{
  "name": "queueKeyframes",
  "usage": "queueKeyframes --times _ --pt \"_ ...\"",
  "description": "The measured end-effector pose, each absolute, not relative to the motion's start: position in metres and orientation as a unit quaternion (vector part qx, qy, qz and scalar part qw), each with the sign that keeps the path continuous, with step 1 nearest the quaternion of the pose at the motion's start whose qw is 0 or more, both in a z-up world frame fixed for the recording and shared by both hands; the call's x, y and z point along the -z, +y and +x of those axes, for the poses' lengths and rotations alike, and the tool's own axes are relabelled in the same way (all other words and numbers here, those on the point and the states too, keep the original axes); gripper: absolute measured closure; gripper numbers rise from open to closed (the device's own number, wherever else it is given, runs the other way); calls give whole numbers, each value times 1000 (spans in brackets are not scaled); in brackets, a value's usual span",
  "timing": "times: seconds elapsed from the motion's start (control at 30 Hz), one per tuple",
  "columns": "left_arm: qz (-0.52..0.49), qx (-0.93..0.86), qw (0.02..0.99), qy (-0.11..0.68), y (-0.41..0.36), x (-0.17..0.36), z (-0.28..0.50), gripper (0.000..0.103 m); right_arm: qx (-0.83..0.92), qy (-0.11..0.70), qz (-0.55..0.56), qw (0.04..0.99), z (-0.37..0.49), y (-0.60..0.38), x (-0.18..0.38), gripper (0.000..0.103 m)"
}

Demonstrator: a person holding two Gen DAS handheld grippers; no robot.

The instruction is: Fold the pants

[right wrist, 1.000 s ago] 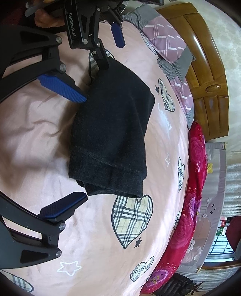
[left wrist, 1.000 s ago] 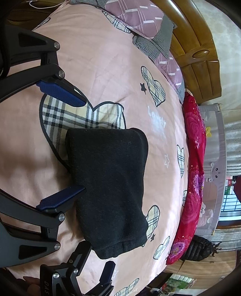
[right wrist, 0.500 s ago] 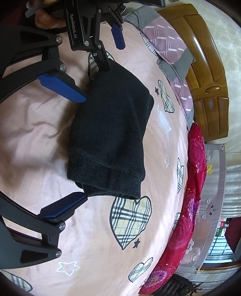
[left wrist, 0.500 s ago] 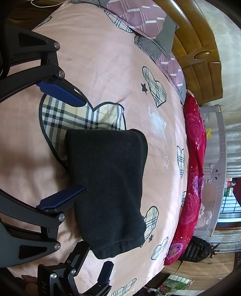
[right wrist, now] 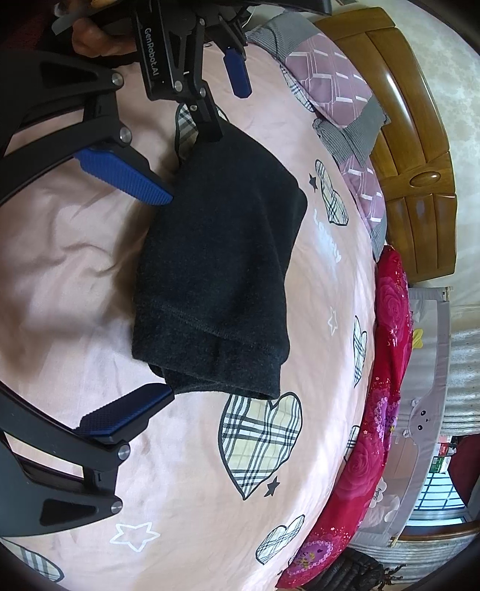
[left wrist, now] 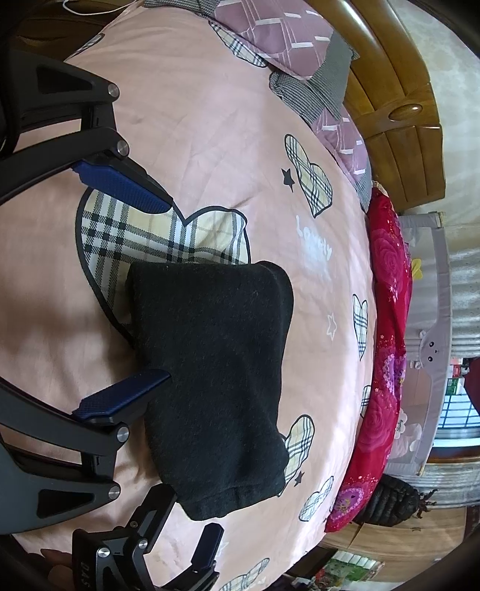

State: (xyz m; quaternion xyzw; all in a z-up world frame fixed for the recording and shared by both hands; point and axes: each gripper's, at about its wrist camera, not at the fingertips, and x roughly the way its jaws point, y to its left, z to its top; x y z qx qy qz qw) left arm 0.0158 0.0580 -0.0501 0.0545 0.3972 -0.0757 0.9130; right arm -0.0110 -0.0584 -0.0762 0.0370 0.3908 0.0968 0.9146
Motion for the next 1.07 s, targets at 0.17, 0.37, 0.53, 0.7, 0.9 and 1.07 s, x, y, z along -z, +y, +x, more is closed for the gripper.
queueKeyframes --times 0.17,0.37,0.53,0.7,0.9,1.07 --pt "45 70 918 389 61 46 20 16 -97 389 49 915 -7 -62 74 6" --pt "51 70 922 377 58 40 22 17 -95 386 56 916 -4 -69 72 6" --pt "61 67 924 372 52 43 24 17 -94 387 59 916 -1 -72 73 6" --pt "65 63 926 366 51 40 26 17 -94 382 67 917 -1 -77 72 6" --pt "65 62 926 368 49 39 29 17 -92 381 73 917 0 -81 73 5" --pt "65 63 924 372 46 40 29 17 -95 378 76 918 0 -81 72 5"
